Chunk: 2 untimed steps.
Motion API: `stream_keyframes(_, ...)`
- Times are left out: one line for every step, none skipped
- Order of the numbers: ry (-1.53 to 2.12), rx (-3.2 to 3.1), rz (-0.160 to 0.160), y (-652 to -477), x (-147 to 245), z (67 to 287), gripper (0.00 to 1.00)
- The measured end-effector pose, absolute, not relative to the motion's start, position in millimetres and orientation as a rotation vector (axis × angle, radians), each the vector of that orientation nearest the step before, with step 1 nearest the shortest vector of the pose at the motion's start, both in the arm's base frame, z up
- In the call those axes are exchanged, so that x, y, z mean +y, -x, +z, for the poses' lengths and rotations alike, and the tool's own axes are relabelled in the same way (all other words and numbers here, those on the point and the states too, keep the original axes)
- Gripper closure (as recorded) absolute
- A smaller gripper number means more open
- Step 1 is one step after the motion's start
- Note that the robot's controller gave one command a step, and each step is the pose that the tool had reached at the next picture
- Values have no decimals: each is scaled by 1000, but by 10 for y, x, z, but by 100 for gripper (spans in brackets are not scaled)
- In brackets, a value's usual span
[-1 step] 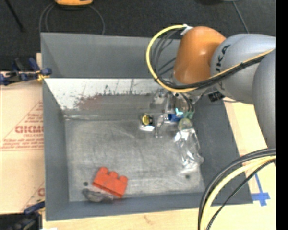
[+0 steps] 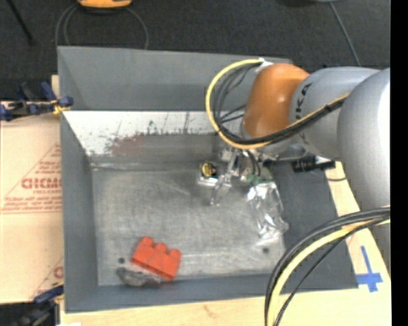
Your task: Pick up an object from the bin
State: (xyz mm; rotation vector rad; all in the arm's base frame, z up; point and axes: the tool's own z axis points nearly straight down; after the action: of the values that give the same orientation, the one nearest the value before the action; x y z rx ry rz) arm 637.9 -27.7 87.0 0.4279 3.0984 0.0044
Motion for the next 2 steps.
stream_keyframes(-618,3072,5,-6420,89,924,0)
stream_keyframes(-565,3088,-5,-6360,-588,921,0)
